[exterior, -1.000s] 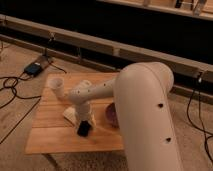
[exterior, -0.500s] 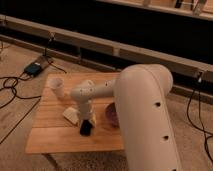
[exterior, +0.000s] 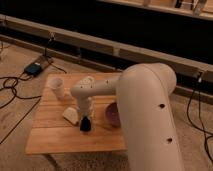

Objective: Place the eraser on the white sponge

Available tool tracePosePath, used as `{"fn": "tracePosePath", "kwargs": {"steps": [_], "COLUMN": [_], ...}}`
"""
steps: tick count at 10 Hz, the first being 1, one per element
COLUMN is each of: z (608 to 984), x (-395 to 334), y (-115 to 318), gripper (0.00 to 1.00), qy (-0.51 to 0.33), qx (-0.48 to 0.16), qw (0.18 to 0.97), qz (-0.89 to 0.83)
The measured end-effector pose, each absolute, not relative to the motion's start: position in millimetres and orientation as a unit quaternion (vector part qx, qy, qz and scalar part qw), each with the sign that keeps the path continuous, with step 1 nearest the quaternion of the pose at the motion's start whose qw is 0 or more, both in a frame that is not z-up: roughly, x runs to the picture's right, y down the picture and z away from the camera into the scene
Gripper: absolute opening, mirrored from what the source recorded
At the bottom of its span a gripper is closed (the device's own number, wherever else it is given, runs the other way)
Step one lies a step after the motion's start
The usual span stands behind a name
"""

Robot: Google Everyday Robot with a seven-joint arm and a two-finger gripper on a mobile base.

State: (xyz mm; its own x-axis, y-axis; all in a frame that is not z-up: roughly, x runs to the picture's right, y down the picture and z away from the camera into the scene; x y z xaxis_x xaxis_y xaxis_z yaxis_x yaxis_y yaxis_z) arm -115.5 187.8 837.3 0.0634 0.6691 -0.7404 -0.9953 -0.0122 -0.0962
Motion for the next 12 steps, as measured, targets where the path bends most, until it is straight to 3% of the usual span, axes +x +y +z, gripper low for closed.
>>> {"fn": "tracePosePath", "kwargs": {"steps": [5, 12], "z": [814, 823], "x": [-134, -192], "y": [147, 146], "gripper": [0.00, 0.00], "qy": [0.214, 0.184], "qx": [-0.306, -0.319], "qw": [0.694, 0.741], "qz": [0.616, 0.561]}}
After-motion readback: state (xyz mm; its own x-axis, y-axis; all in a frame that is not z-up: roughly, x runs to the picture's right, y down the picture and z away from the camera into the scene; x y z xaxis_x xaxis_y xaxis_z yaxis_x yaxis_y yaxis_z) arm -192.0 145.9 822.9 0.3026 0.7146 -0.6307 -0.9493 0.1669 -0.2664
